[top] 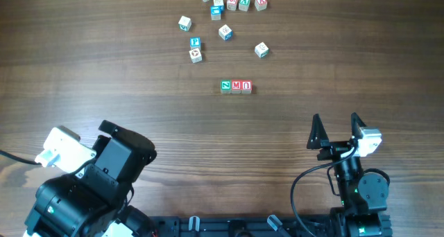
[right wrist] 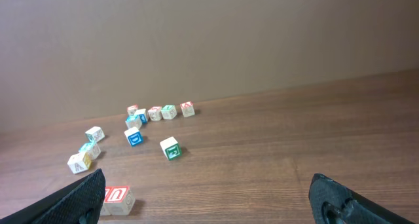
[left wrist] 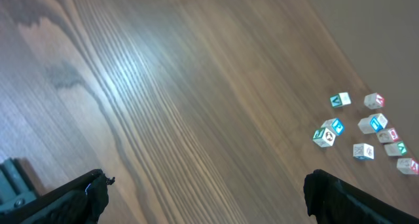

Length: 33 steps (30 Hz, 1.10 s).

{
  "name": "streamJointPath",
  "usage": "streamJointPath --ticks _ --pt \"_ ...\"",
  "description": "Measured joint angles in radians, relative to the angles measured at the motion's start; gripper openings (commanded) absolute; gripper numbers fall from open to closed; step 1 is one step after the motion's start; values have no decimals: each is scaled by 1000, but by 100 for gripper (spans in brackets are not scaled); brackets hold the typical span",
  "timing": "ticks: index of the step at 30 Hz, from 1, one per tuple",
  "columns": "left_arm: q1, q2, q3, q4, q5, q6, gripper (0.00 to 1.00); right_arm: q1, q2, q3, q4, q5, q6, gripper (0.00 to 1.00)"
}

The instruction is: Form a horizontal line

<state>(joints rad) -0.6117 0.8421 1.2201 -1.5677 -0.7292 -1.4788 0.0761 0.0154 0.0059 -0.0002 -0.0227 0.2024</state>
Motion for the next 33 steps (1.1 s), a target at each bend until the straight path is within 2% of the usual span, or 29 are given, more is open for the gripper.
streamJointPath --ticks 6,9,12,15,19,21,23,28,33 --pt "-25 0 0 46 -69 2 100 0 0 0 0 0 0 100" --pt "-32 -8 -7 132 -104 30 100 0 0 0 0 0 0 100" --pt "-7 -66 -71 336 -110 151 100 0 0 0 0 0 0 100" --pt "59 -174 -191 599 -83 335 100 0 0 0 0 0 0 100" --pt "195 -354 -377 856 30 589 100 0 0 0 0 0 0 100" --pt "275 -454 -489 935 122 736 100 0 0 0 0 0 0 100" --pt "332 -526 -582 1007 197 834 100 0 0 0 -1 0 0 100" --pt "436 -703 -826 1170 351 1020 100 0 0 0 -1 0 0 100" --pt "472 -813 -1026 1368 421 1094 100 0 0 0 0 0 0 100"
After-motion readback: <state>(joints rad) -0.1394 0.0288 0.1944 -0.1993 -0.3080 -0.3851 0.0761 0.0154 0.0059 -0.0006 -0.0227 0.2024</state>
